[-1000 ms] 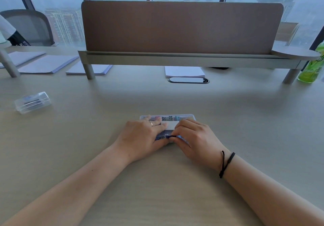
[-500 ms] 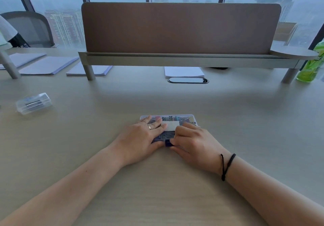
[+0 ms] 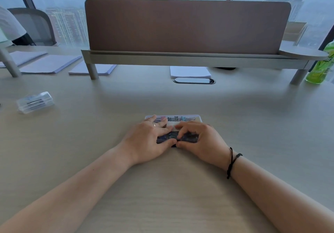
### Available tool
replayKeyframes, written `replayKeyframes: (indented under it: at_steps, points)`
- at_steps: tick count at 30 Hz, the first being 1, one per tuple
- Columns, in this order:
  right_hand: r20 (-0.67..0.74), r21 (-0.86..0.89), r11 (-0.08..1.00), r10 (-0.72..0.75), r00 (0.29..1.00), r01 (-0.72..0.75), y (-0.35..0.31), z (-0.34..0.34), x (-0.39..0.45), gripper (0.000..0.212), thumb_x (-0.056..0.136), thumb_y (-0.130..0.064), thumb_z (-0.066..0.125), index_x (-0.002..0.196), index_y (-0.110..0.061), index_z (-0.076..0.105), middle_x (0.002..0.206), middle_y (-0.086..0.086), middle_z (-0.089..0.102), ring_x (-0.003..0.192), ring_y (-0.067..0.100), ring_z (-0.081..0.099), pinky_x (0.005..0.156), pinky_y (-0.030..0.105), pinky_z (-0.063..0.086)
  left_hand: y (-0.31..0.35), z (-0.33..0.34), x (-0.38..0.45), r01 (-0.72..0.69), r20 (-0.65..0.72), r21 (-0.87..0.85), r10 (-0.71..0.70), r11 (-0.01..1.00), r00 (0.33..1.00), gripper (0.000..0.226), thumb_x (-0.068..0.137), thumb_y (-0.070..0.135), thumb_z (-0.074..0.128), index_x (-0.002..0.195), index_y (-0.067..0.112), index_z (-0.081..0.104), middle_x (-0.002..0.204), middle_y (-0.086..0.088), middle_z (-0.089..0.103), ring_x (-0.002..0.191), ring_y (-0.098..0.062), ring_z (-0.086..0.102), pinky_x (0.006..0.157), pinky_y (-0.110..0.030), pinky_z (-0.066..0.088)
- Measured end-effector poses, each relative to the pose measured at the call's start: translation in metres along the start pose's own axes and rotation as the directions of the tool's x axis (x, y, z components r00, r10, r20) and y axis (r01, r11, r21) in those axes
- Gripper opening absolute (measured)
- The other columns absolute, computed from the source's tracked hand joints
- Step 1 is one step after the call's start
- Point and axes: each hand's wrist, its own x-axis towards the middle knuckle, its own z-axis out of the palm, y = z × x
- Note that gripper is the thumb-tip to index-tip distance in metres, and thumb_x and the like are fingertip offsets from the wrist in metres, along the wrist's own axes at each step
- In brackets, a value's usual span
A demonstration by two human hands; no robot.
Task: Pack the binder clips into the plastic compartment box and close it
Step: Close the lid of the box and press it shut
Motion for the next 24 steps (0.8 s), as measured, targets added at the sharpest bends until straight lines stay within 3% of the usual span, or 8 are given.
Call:
replayKeyframes:
  at_steps: [3,6,10,12,15,17,20,24]
  points:
    - [0.008,-0.108,0.994,-0.009,1.0,0.01,-0.001,-0.001,-0.001,0.026,0.076,-0.04,0.078,0.099,-0.036,0.068,0.108,-0.021,0.069,0.105,-0.003,0.06,0.09,0.019,0.048,0.001,0.002,-0.001,0.002,-0.029,-0.03,-0.003,1.0,1.0,0.051,0.091,0.058,0.055,0.139,0.04,0.053,0.155,0.018,0.036,0.151,-0.014,0.021,0.116,-0.031,0.029]
    - [0.046,-0.115,0.993,-0.032,0.998,0.037,0.002,0.0,0.001,0.03,0.078,-0.04,0.078,0.106,-0.034,0.072,0.12,-0.026,0.065,0.123,-0.008,0.05,0.104,0.018,0.041,-0.001,0.005,-0.002,-0.008,-0.049,-0.04,0.006,0.999,0.999,0.052,0.089,0.057,0.059,0.137,0.039,0.055,0.153,0.016,0.04,0.15,-0.016,0.024,0.115,-0.032,0.031]
    - [0.052,-0.147,0.988,-0.047,0.998,0.054,0.003,0.002,0.001,0.031,0.079,-0.037,0.077,0.109,-0.031,0.073,0.124,-0.025,0.063,0.128,-0.008,0.045,0.111,0.016,0.031,-0.001,0.009,-0.002,-0.003,-0.087,-0.105,-0.006,0.994,0.996,0.066,0.076,0.068,0.047,0.131,0.036,0.062,0.148,0.013,0.048,0.147,-0.016,0.03,0.115,-0.029,0.031]
    - [0.017,-0.157,0.985,-0.064,0.998,0.066,0.003,0.004,0.0,0.027,0.079,-0.037,0.076,0.105,-0.03,0.074,0.121,-0.024,0.065,0.126,-0.006,0.049,0.109,0.016,0.033,0.0,0.011,-0.003,-0.019,-0.11,-0.148,0.003,0.989,0.994,0.069,0.073,0.066,0.046,0.129,0.032,0.065,0.143,0.012,0.053,0.146,-0.014,0.033,0.12,-0.03,0.027]
    - [-0.033,-0.161,0.985,-0.068,0.997,0.062,0.002,0.007,0.0,0.024,0.076,-0.039,0.076,0.098,-0.031,0.075,0.112,-0.027,0.068,0.113,-0.004,0.059,0.096,0.02,0.048,0.001,0.012,-0.001,-0.038,-0.124,-0.19,0.014,0.981,0.992,0.06,0.076,0.056,0.057,0.128,0.027,0.067,0.139,0.013,0.058,0.144,-0.011,0.036,0.122,-0.035,0.024]
    - [-0.053,-0.159,0.986,-0.066,0.996,0.056,0.002,0.007,0.0,0.024,0.074,-0.04,0.077,0.096,-0.031,0.076,0.107,-0.026,0.07,0.103,-0.005,0.062,0.089,0.023,0.052,-0.001,0.013,-0.001,-0.037,-0.134,-0.208,0.009,0.977,0.991,0.062,0.074,0.059,0.055,0.126,0.028,0.068,0.137,0.015,0.059,0.143,-0.008,0.038,0.121,-0.036,0.026]
    - [-0.04,-0.065,0.997,-0.048,0.998,0.045,0.003,0.004,0.001,0.023,0.072,-0.034,0.082,0.094,-0.03,0.076,0.107,-0.025,0.07,0.1,-0.007,0.063,0.091,0.023,0.051,-0.001,0.015,0.0,-0.022,-0.184,-0.259,-0.026,0.966,0.983,0.057,0.072,0.059,0.064,0.12,0.029,0.071,0.137,0.014,0.06,0.139,-0.005,0.042,0.119,-0.037,0.028]
    - [0.003,-0.005,1.0,0.018,1.0,-0.018,0.003,0.001,0.003,0.021,0.074,-0.03,0.081,0.094,-0.035,0.075,0.131,-0.017,0.059,0.131,-0.002,0.044,0.111,0.029,0.037,-0.003,0.012,0.004,0.007,-0.158,-0.351,-0.067,0.936,0.985,0.035,0.072,0.046,0.083,0.104,0.038,0.071,0.145,0.011,0.048,0.147,-0.002,0.024,0.124,-0.035,0.012]
